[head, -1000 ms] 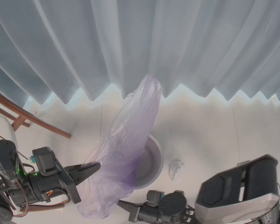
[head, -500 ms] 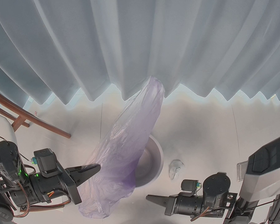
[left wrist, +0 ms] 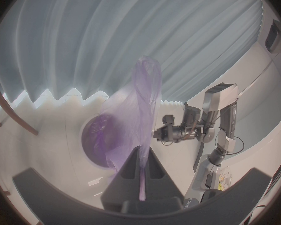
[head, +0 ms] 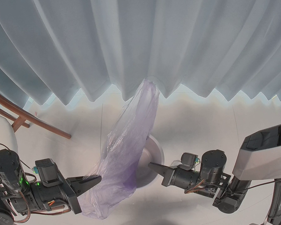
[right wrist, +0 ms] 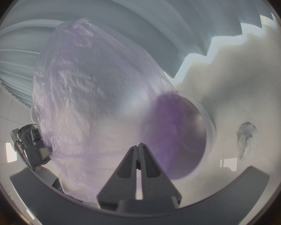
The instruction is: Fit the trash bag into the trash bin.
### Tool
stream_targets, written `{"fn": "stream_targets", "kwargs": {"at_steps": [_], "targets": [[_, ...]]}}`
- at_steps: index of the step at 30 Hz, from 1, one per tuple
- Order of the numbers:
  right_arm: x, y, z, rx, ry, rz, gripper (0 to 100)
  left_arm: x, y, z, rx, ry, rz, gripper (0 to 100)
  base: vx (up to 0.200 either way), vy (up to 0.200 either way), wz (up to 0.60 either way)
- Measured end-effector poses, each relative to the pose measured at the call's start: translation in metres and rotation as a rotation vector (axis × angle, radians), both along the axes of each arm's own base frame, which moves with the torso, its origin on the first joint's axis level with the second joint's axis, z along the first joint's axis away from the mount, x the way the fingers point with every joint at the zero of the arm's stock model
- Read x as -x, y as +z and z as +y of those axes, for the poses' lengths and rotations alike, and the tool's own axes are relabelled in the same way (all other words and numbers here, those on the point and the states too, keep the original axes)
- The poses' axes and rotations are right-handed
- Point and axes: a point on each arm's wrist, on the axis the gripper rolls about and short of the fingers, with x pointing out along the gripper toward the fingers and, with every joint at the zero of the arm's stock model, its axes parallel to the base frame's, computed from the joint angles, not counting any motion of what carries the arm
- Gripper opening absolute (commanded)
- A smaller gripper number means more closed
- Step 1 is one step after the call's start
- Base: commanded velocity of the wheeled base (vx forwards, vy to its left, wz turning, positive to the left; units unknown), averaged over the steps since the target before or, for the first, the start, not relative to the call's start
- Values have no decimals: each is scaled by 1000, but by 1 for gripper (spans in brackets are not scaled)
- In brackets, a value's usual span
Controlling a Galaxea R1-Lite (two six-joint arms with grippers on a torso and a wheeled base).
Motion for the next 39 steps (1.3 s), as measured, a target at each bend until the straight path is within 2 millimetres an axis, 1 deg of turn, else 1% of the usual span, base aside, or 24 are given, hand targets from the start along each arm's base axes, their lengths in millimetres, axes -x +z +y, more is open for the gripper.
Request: {"fn": "stream_targets", "kwargs": {"at_steps": [7,14,21,26,29,32,36,39], "targets": [[-30,2,17,-8,-13,-96,0,8,-6,-1,-12,-36,15,0,0,0,0],[-66,3,10,8,-86,-152,0,12,-6,0,-12,-48,14,0,0,0,0],[-102,15,4,-32,-198,-232,0,14,-6,0,-13,-53,8,0,0,0,0],[-120,24,7,-71,-257,-289,0,14,-7,0,-19,-57,5,0,0,0,0],[-127,26,13,-102,-259,-320,0,14,-7,0,-20,-59,3,0,0,0,0],[-125,22,25,-127,-228,-334,0,14,-7,0,-22,-58,1,0,0,0,0],[-118,10,33,-118,-154,-311,0,14,-7,0,-22,-56,-1,0,0,0,0],[-105,-5,34,-91,-75,-266,0,13,-6,1,-22,-52,-1,0,0,0,0]]}}
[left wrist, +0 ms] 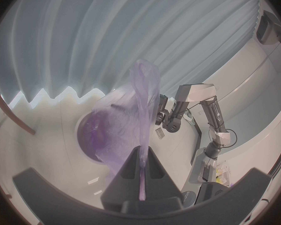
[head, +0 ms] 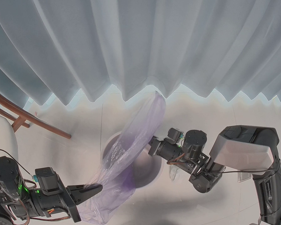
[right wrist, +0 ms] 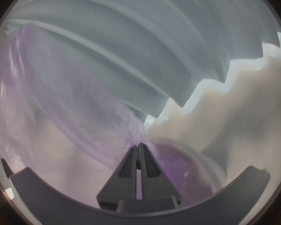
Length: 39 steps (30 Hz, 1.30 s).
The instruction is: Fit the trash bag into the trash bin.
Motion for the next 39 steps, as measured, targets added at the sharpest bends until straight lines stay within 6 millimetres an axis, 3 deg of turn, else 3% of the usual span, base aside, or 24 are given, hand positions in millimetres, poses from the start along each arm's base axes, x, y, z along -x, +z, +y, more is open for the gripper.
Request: {"fn": "stream_targets", "kwargs": {"at_steps": [10,20,26,34,39], "targets": [[53,-41,8,111,205,147,0,-4,1,0,4,22,-1,0,0,0,0],[70,-67,19,162,249,202,0,-9,1,2,4,48,6,0,0,0,0],[87,-46,0,168,223,251,0,-11,0,2,-4,57,14,0,0,0,0],[127,14,-32,41,199,356,0,-22,-4,-4,-19,70,31,0,0,0,0],[141,40,-43,-44,168,373,0,-37,-11,-9,-18,94,31,0,0,0,0]]}}
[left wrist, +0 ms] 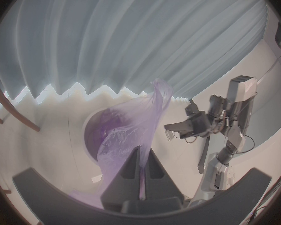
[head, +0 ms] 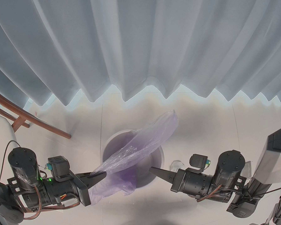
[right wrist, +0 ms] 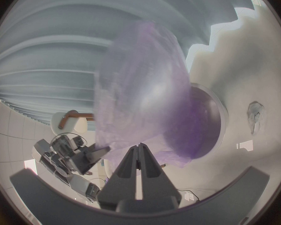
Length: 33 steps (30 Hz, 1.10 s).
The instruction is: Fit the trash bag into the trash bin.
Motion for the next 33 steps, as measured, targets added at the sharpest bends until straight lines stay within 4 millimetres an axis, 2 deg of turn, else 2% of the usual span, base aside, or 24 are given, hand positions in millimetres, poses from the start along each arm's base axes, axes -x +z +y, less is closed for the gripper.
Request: {"fn": "stream_targets", "kwargs": {"at_steps": [6,7,13,21,25,33], "targets": [[7,13,-1,-53,-18,13,0,-18,-7,-7,35,26,-53,0,0,0,0],[8,15,-1,-65,-18,23,100,-21,-9,-8,40,31,-61,0,0,0,0],[9,21,8,-132,-22,98,100,-31,-19,-12,77,43,-121,0,0,0,0],[-2,28,22,-109,-109,224,100,-32,-40,-12,29,45,-55,0,0,0,0],[-11,37,30,-83,-174,270,100,-31,-43,-11,18,43,-41,0,0,0,0],[-25,61,43,-150,-259,295,100,-27,-43,-10,12,37,-36,0,0,0,0]]}}
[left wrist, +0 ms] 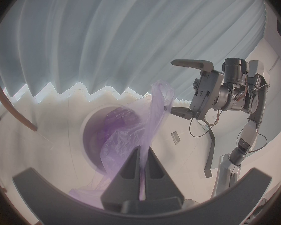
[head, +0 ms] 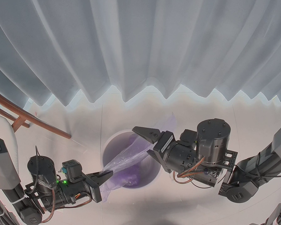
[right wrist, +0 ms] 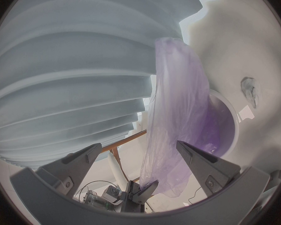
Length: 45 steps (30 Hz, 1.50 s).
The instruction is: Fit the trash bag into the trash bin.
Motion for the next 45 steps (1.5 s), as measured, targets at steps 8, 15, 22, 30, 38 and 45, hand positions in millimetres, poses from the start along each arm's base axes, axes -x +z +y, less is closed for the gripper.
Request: {"fn": "stream_targets", "kwargs": {"at_steps": [8,15,22,30,38,45], "targets": [[-5,-3,-6,0,-31,28,100,1,2,0,3,-1,-5,0,0,0,0],[-7,-13,-7,12,-46,59,100,1,3,1,6,4,-10,0,0,0,0],[-9,-26,-5,42,-82,76,0,0,4,2,10,4,-14,0,0,0,0],[-10,-30,-3,50,-81,80,0,4,6,2,15,-9,-21,0,0,0,0],[-8,-30,-3,57,-79,70,0,9,7,3,12,-13,-19,0,0,0,0],[-4,-24,-2,65,-52,-5,0,9,7,2,16,-16,-15,100,0,0,0]]}}
